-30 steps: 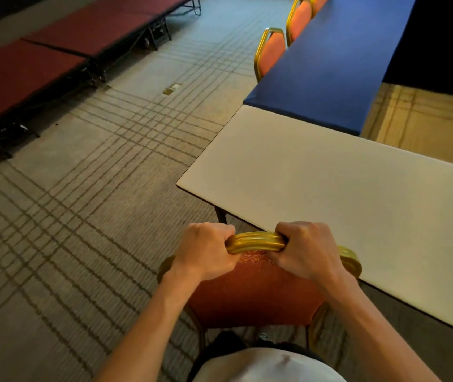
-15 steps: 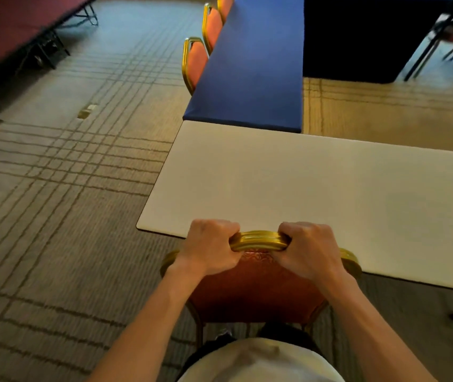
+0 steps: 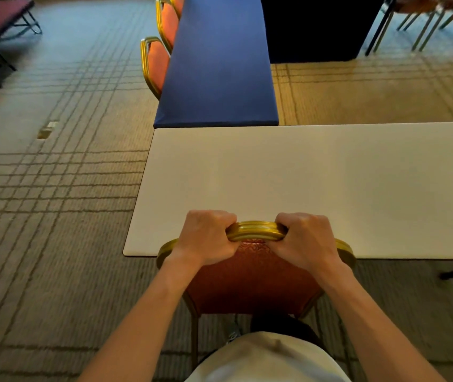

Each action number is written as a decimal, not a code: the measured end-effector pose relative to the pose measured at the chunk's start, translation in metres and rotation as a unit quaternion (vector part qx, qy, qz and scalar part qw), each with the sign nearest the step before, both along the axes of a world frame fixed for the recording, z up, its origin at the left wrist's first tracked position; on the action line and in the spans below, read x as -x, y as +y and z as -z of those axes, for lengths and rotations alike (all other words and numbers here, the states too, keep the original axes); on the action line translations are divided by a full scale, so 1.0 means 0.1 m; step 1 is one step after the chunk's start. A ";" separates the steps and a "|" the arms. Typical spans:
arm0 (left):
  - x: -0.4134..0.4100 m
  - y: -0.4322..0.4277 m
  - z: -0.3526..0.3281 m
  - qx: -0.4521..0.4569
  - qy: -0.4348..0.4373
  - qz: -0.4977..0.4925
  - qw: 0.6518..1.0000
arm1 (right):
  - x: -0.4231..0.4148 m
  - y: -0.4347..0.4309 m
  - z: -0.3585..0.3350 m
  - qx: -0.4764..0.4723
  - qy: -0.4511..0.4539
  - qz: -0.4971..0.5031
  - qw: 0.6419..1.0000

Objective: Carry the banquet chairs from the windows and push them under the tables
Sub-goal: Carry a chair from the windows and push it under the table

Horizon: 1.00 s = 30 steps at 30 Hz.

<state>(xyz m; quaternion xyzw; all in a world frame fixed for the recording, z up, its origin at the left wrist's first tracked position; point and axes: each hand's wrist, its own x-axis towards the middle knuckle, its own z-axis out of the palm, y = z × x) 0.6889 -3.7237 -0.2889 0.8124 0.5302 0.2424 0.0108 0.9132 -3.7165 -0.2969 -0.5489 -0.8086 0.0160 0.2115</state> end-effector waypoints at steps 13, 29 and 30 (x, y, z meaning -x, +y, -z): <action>0.19 0.11 0.36 0.063 0.017 -0.002 0.998 | 0.22 0.07 0.32 0.018 0.017 0.004 1.000; 0.28 0.03 0.53 0.035 0.006 -0.039 0.999 | 0.31 0.03 0.46 -0.005 0.026 0.021 0.999; 0.28 0.00 0.52 0.027 0.004 -0.040 0.999 | 0.31 0.00 0.45 -0.006 0.027 0.021 0.999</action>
